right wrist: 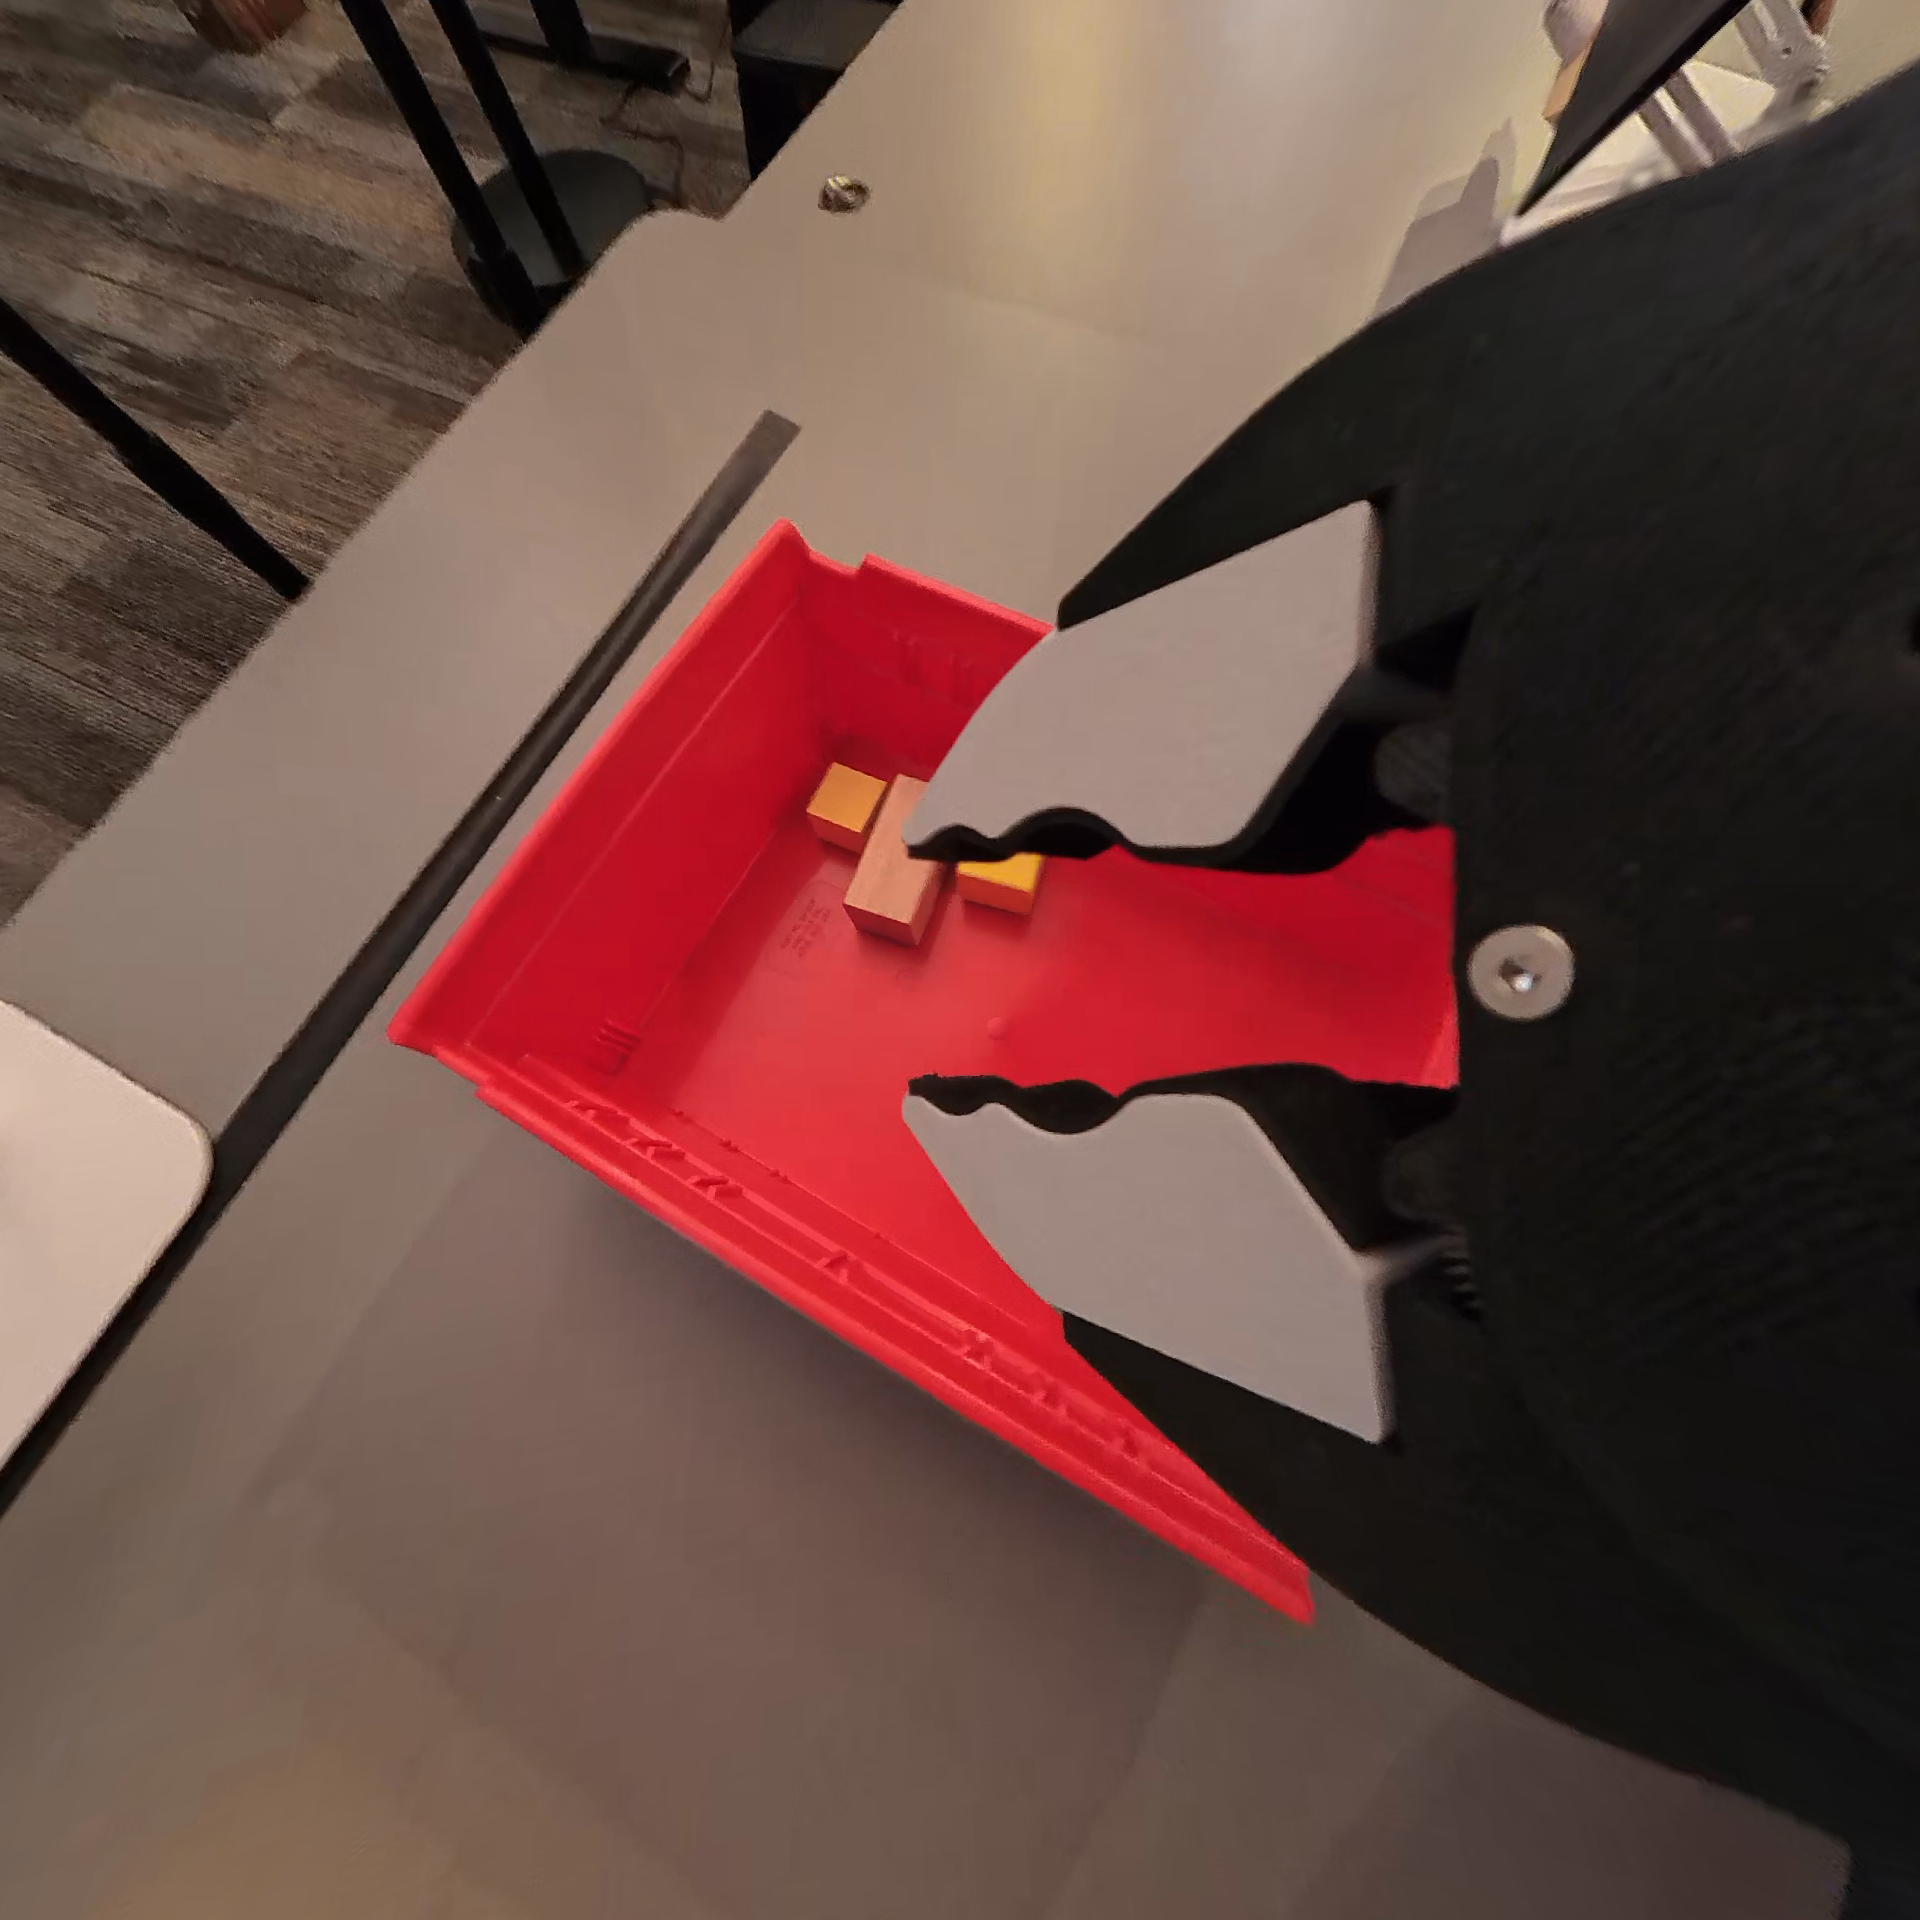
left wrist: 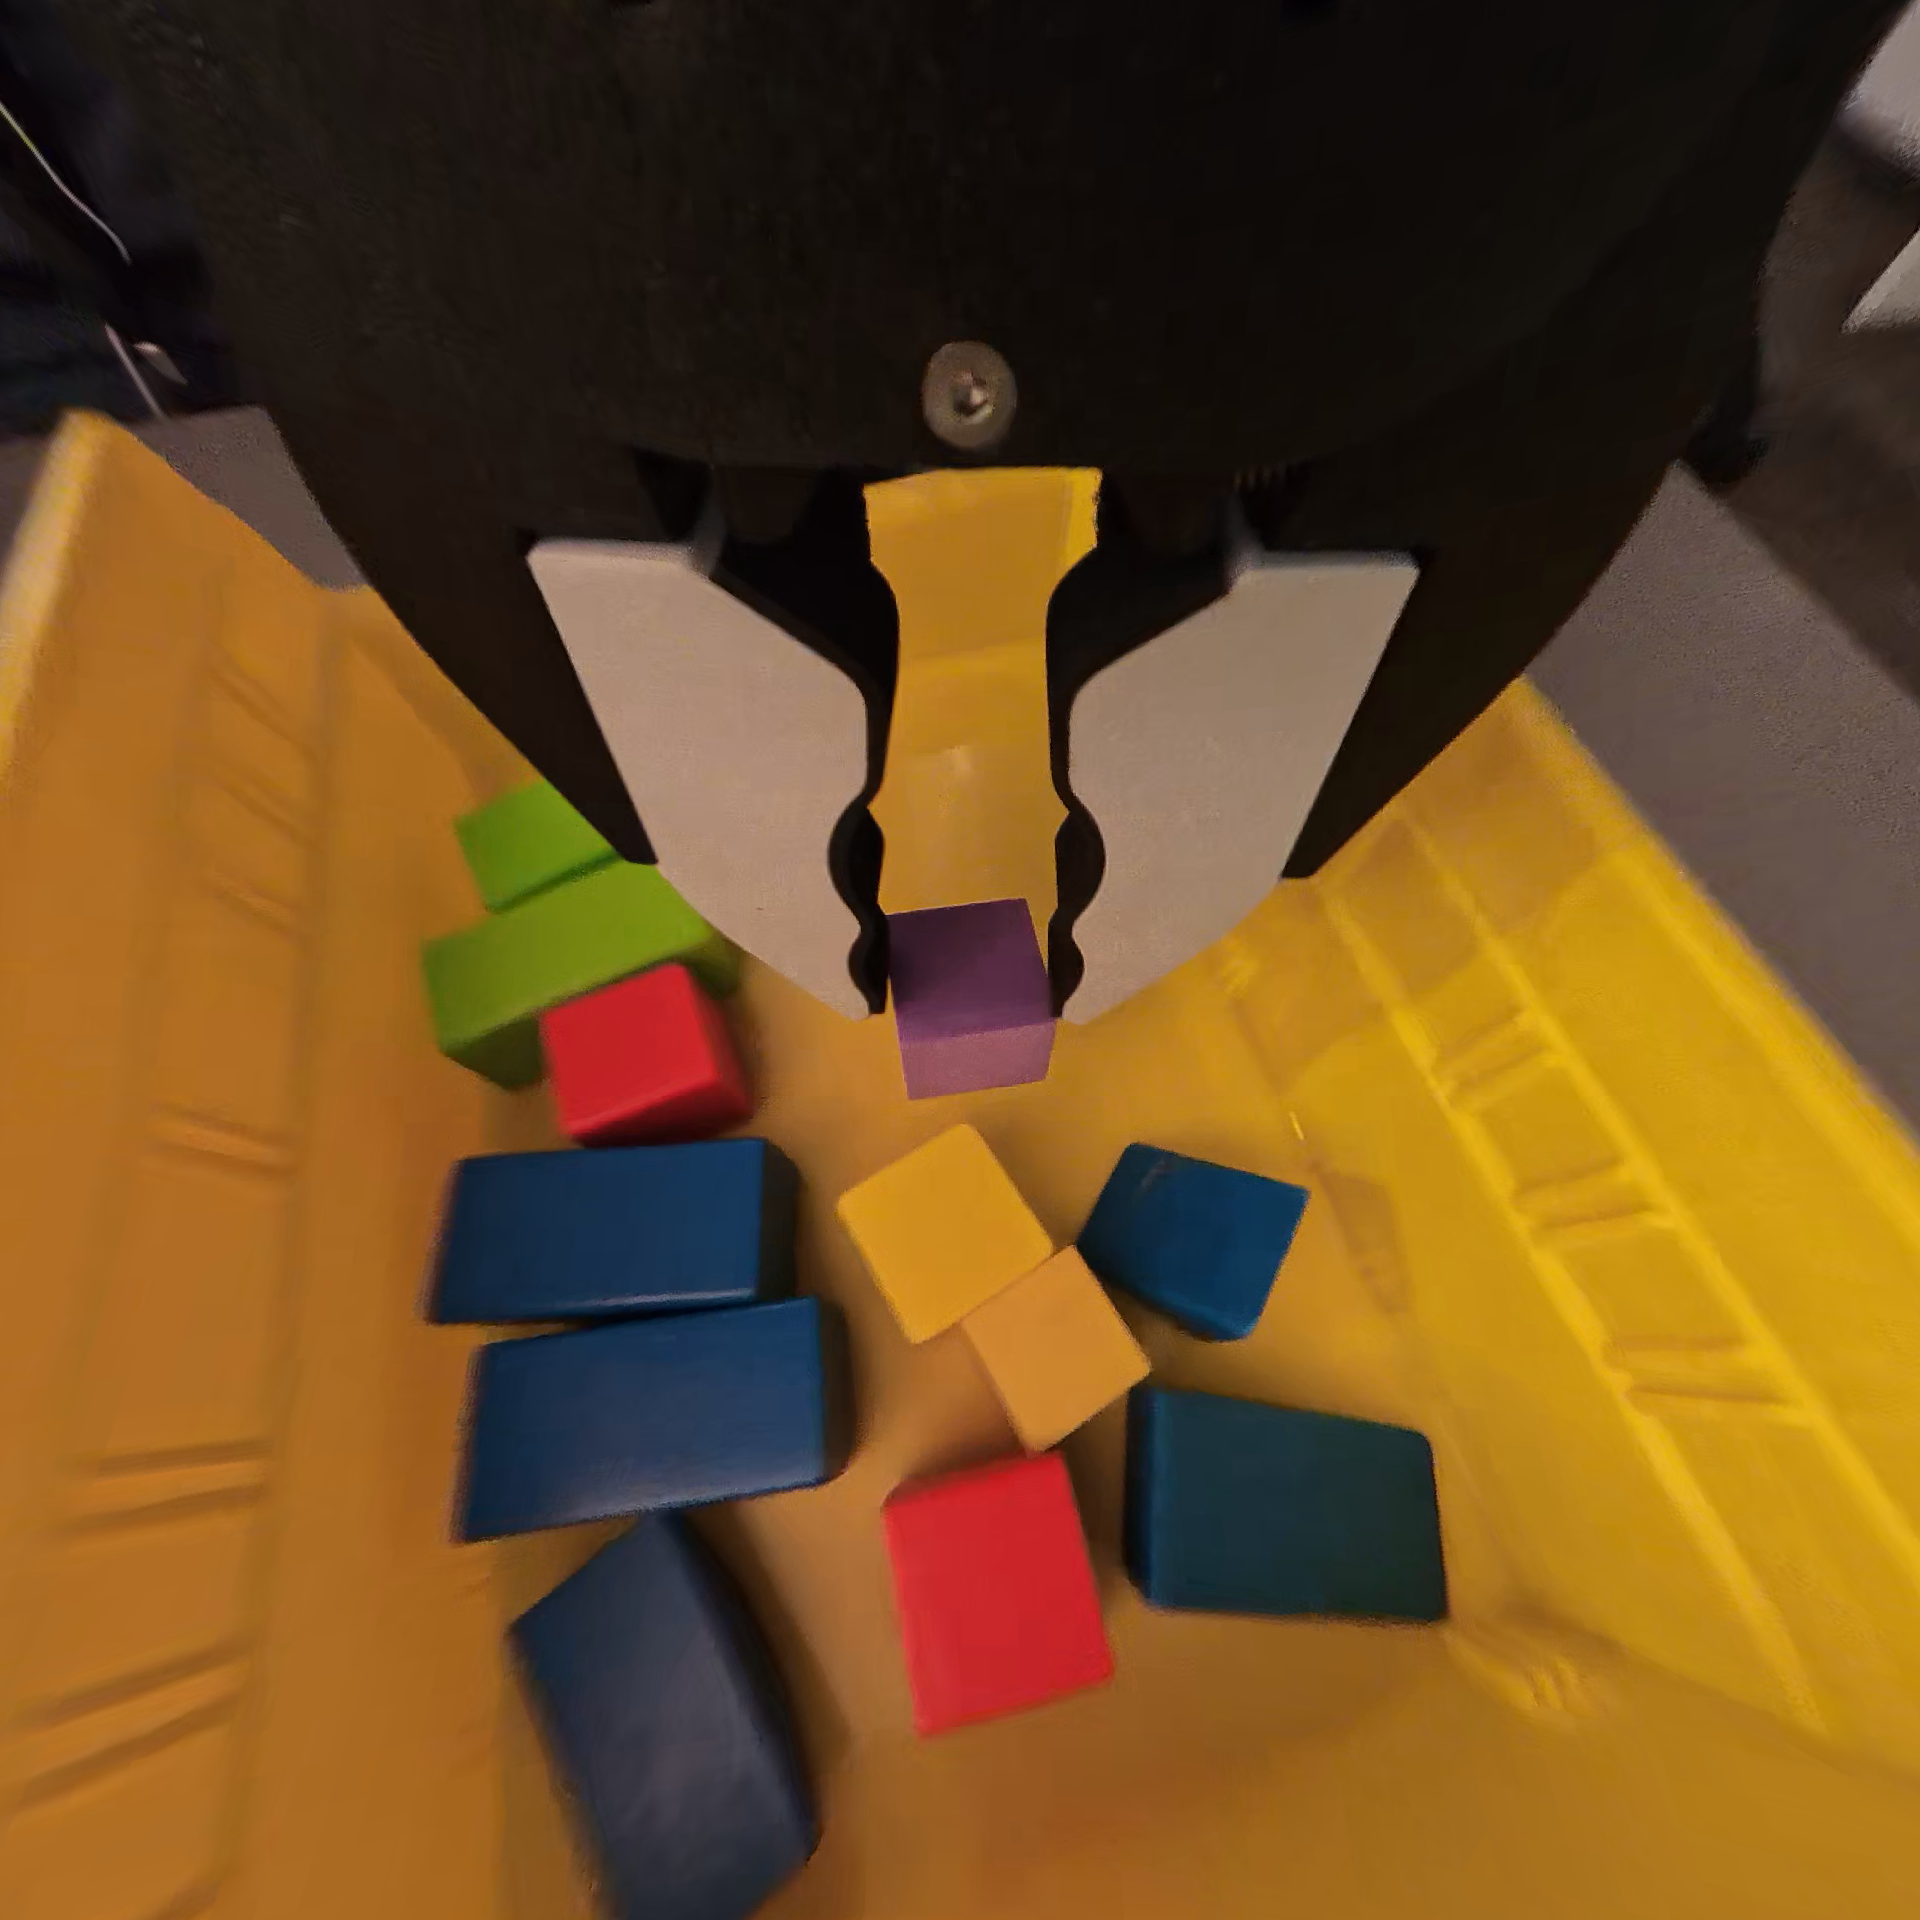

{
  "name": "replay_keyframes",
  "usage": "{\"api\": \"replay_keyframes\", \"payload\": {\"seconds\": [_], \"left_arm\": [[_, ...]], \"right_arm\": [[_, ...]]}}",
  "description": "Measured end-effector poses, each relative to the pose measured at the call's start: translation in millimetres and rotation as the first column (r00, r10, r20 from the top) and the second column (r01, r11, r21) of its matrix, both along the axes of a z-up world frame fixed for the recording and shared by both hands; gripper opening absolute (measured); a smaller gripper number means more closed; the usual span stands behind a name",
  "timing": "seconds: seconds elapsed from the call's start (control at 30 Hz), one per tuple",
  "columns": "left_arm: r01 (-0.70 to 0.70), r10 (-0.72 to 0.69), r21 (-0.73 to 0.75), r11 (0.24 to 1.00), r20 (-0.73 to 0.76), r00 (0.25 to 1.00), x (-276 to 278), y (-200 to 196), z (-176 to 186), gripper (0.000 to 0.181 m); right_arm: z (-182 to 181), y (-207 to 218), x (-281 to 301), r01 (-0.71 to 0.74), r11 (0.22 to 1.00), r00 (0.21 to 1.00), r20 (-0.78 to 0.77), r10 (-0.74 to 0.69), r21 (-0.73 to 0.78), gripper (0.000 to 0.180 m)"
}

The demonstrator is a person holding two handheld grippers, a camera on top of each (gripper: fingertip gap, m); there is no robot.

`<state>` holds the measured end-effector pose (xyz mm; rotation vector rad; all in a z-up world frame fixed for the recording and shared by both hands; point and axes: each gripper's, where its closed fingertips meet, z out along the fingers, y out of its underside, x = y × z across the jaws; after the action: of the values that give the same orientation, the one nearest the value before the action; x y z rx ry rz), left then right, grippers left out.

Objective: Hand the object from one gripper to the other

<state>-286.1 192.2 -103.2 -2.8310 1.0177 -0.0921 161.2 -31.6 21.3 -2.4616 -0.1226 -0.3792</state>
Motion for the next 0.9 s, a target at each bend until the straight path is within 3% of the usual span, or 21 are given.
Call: {"api": "replay_keyframes", "payload": {"seconds": [0.1,0.17,0.23,0.3,0.37,0.43,0.5,0.63,0.9], "left_arm": [[0.093,-0.113,0.077,0.993,0.324,0.939,34,-16,56,0.029],[0.203,-0.258,0.16,0.966,0.554,0.792,65,-42,105,0.029],[0.321,-0.393,0.245,0.915,0.726,0.564,96,-79,153,0.029],[0.426,-0.448,0.282,0.86,0.816,0.364,118,-118,184,0.029],[0.503,-0.459,0.298,0.812,0.857,0.233,137,-147,199,0.028],[0.556,-0.434,0.287,0.78,0.888,0.152,152,-168,206,0.028],[0.595,-0.4,0.266,0.758,0.911,0.102,164,-183,208,0.028],[0.63,-0.399,0.249,0.735,0.911,0.105,177,-196,201,0.028],[0.669,-0.391,0.24,0.703,0.917,0.082,178,-210,203,0.029]], "right_arm": [[23,19,-15,-0.083,0.988,0.995,0.067,0.075,0.128,0.04],[47,45,-52,-0.299,0.913,0.95,0.176,0.257,0.279,0.041],[70,63,-108,-0.527,0.731,0.85,0.288,0.442,0.433,0.044],[80,63,-168,-0.687,0.5,0.716,0.375,0.589,0.528,0.045],[79,60,-212,-0.757,0.341,0.618,0.443,0.65,0.557,0.047],[73,55,-244,-0.802,0.233,0.544,0.511,0.666,0.551,0.051],[71,51,-262,-0.825,0.171,0.508,0.573,0.643,0.539,0.052],[79,43,-274,-0.808,0.108,0.511,0.599,0.616,0.579,0.048],[78,35,-277,-0.824,0.085,0.467,0.585,0.663,0.56,0.028]]}}
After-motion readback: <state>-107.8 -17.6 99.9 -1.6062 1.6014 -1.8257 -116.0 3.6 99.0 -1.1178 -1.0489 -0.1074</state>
